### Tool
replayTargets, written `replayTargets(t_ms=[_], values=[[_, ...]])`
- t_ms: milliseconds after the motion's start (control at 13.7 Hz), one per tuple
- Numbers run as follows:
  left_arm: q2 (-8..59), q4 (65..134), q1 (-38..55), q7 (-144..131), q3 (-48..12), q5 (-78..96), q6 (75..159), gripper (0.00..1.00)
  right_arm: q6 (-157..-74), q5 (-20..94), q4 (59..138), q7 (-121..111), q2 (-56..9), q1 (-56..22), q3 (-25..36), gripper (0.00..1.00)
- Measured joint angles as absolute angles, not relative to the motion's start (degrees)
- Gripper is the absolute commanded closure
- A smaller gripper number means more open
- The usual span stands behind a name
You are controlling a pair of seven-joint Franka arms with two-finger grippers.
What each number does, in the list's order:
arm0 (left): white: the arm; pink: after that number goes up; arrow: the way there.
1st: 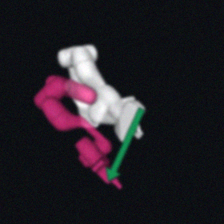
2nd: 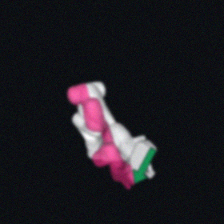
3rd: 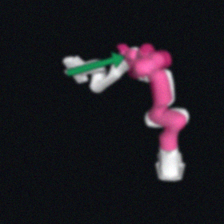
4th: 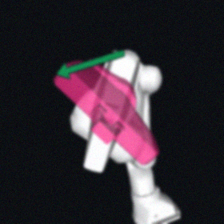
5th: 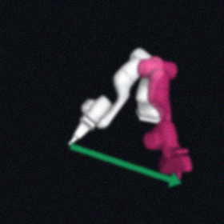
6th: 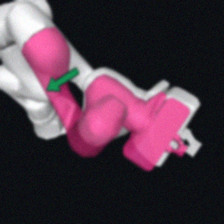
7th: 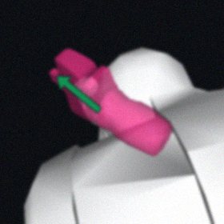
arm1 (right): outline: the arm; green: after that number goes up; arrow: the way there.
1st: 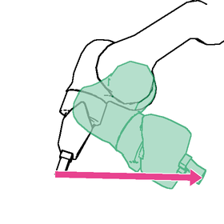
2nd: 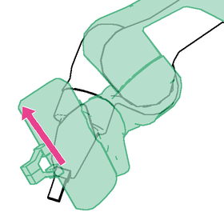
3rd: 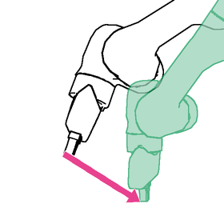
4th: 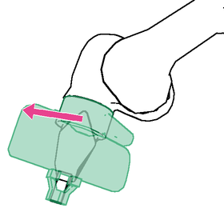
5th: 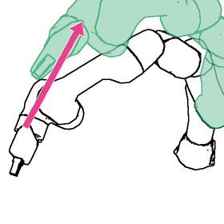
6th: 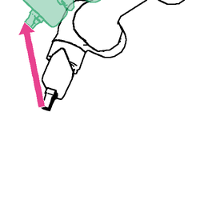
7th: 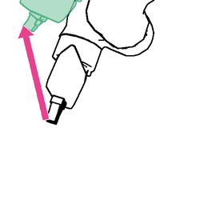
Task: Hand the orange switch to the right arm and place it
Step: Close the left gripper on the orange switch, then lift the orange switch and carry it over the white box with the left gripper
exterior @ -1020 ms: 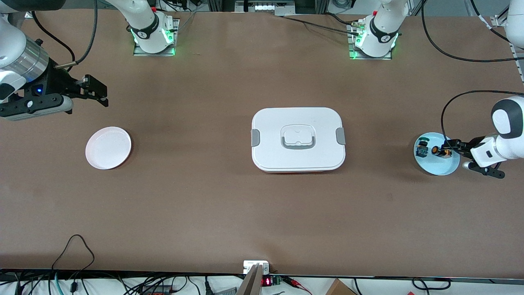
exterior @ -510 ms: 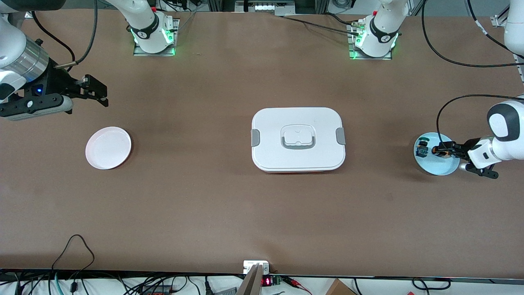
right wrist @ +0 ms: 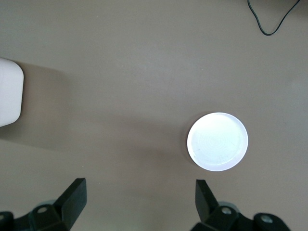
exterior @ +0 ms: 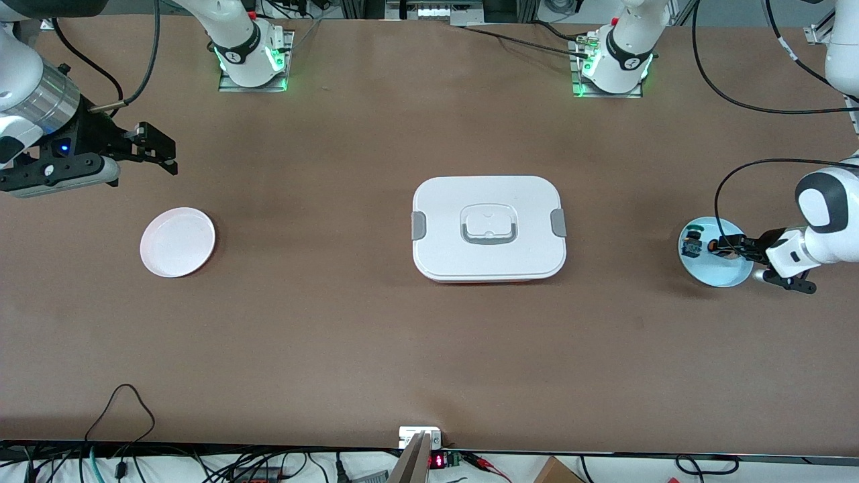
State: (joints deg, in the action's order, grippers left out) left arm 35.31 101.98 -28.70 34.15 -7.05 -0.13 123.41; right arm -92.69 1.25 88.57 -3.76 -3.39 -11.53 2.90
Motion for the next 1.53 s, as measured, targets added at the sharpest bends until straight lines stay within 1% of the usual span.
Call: replayTargets(t_ms=[802,874,947,1093,1166,1239,1385,1457,1530], values=[[36.11,103.1,-29.11,34.15,-7.05,-0.13,123.5,0.0,-92.49,1.25,88.57,-3.76,-3.39,-11.53,2.9,0.0],[36.25,103.16,-29.16,34.15,-7.05,-0.13,123.52,0.05,-92.48,1.25,88.57,-3.76,-3.39,-11.53,2.9,0.0],[36.39,103.16,-29.18,34.15,-7.05,-0.13,123.55,0.13,-92.48,1.25,88.57,-3.76,-3.39,-11.53,2.9,0.0],[36.59,103.16,-29.19,35.51,-7.06,-0.13,123.56,0.32,-92.46,1.25,88.57,-3.76,-3.39,-11.53,2.9,0.0],[36.62,103.16,-29.25,36.55,-7.06,-0.13,123.56,0.45,-92.46,1.25,88.57,-3.76,-3.39,-11.53,2.9,0.0],[36.63,103.16,-29.37,37.24,-7.06,-0.13,123.57,0.52,-92.46,1.25,88.57,-3.76,-3.39,-11.53,2.9,0.0],[36.61,103.13,-29.84,37.69,-7.06,-0.13,123.59,0.54,-92.44,1.25,88.57,-3.76,-3.39,-11.53,2.9,0.0],[36.61,103.08,-30.01,37.75,-7.06,-0.13,123.6,0.58,-92.42,1.25,88.57,-3.76,-3.39,-11.53,2.9,0.0],[36.61,102.9,-30.01,37.75,-7.13,-0.13,123.61,0.59,-92.39,1.25,88.57,-3.75,-3.39,-11.52,2.92,0.0]])
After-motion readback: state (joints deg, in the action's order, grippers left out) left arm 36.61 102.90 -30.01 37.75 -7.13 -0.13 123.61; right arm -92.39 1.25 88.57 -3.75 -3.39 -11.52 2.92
